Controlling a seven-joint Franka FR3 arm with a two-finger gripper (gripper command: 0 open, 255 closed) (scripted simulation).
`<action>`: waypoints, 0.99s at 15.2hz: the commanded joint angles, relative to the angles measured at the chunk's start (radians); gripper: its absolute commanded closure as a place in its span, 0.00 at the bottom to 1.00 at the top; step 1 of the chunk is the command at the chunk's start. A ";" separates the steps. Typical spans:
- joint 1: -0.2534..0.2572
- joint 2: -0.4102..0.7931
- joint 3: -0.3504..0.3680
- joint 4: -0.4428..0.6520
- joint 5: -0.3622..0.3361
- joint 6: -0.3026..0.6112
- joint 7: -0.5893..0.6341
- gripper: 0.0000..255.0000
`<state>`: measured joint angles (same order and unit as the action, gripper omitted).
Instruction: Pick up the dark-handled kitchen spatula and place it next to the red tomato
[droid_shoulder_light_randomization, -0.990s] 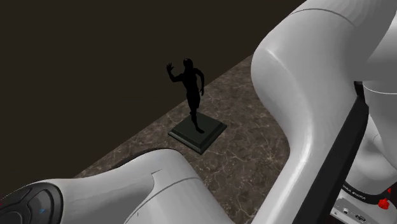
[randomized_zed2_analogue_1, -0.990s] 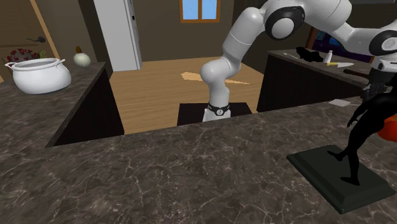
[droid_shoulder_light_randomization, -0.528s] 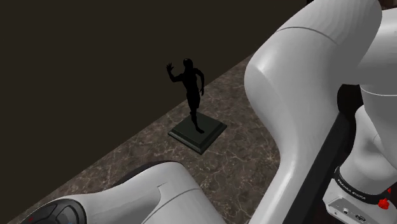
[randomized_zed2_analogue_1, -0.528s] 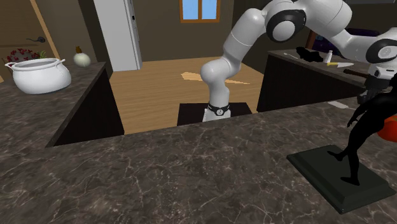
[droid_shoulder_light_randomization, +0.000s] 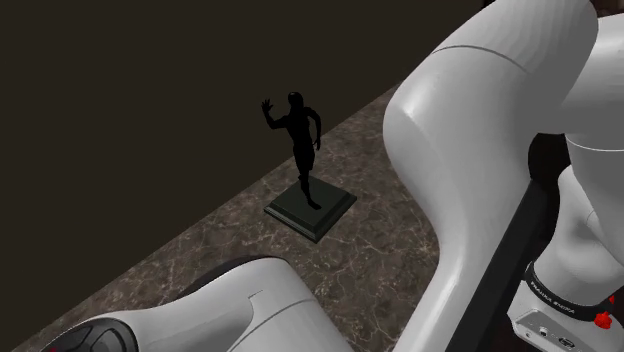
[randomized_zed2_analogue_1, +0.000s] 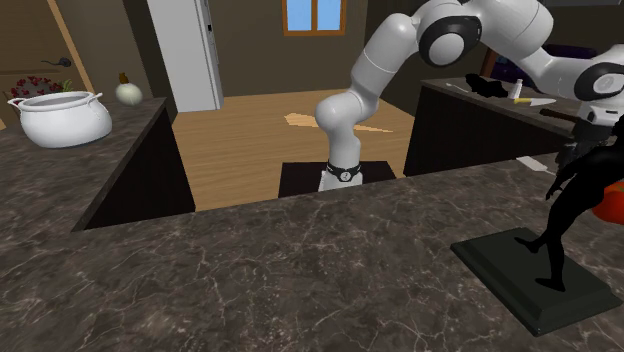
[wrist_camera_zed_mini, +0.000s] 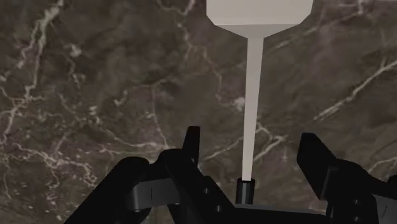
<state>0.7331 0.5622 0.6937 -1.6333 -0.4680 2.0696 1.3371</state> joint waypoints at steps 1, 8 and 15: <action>0.000 0.001 0.000 -0.001 0.000 0.000 0.000 0.00; -0.011 -0.054 0.028 0.048 0.044 -0.093 -0.027 0.00; -0.011 -0.054 0.028 0.048 0.044 -0.093 -0.027 0.00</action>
<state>0.7225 0.5084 0.7219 -1.5849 -0.4241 1.9765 1.3104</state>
